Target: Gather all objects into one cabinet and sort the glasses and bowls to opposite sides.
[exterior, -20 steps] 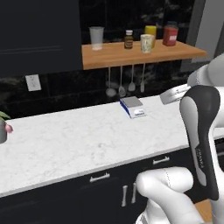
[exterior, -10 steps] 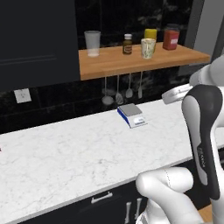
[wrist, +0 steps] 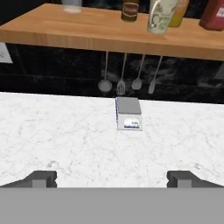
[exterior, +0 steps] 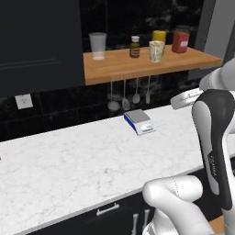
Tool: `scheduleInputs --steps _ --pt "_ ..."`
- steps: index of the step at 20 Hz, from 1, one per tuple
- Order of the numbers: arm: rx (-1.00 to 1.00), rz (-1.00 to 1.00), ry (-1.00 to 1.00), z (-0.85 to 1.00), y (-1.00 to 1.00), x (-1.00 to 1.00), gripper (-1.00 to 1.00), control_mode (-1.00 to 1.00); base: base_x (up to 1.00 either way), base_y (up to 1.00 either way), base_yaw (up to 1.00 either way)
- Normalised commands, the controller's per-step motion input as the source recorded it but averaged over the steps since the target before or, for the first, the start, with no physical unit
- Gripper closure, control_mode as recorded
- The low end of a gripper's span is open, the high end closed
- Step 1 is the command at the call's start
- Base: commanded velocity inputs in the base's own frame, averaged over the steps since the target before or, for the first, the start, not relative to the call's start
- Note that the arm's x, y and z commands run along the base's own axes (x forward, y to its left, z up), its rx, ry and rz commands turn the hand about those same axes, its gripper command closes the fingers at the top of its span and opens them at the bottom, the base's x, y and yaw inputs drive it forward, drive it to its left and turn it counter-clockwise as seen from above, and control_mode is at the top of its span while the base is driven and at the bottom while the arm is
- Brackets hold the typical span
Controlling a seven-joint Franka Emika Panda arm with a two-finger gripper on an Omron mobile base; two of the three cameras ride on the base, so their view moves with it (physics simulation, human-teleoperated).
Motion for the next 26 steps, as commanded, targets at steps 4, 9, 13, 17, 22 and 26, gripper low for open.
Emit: scheduleInputs --steps 4,9,13,17,22,26 --pt "0.0 0.0 0.14 0.0 0.0 0.42 -1.0 -1.0 0.13 0.03 0.0" --pt "0.0 -0.16 0.1 0.0 -0.01 0.35 -1.0 -1.0 0.0 0.0 0.0" --pt "0.01 -0.07 0.0 0.0 0.03 0.52 -1.0 -1.0 0.0 0.0 0.0" --pt "0.0 0.0 0.0 -0.02 0.0 0.09 -1.0 -1.0 0.0 0.0 0.0" --pt "0.01 0.0 0.01 0.01 0.02 0.53 -1.0 -1.0 0.0 0.0 0.0" --pt "0.01 -0.05 0.04 0.15 0.0 0.92 -1.0 -1.0 0.0 0.0 0.0"
